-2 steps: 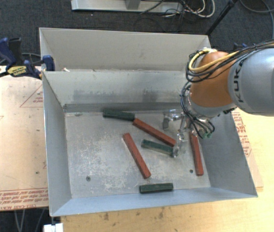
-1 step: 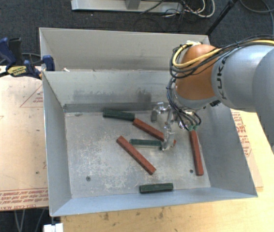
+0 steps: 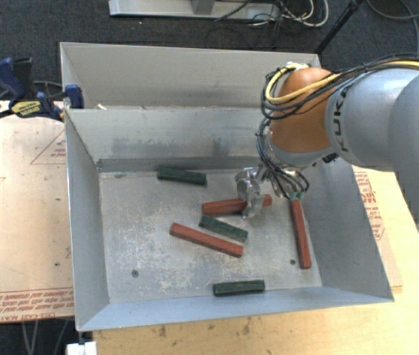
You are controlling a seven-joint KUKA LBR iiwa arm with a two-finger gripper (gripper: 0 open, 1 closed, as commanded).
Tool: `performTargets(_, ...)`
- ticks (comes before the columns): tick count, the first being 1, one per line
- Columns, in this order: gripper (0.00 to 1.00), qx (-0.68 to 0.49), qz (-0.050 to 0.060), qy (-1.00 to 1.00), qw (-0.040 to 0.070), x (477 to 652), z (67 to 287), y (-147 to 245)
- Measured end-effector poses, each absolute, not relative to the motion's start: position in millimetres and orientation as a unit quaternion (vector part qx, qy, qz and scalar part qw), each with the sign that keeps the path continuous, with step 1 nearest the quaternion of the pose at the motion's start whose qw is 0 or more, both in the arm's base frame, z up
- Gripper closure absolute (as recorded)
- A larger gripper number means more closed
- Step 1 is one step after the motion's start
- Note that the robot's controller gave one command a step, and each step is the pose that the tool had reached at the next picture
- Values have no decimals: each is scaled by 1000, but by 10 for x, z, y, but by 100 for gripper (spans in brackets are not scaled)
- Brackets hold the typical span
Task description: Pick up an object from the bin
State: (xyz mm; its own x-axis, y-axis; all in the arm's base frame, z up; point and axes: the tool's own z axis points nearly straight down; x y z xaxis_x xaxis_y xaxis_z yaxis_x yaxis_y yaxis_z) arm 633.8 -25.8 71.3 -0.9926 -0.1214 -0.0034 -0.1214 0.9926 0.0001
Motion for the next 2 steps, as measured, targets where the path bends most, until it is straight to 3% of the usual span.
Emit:
performTargets(1,100,-118,3,993,5,5893,1738,795)
performTargets(2,100,-127,0,992,6,6013,2469,613)
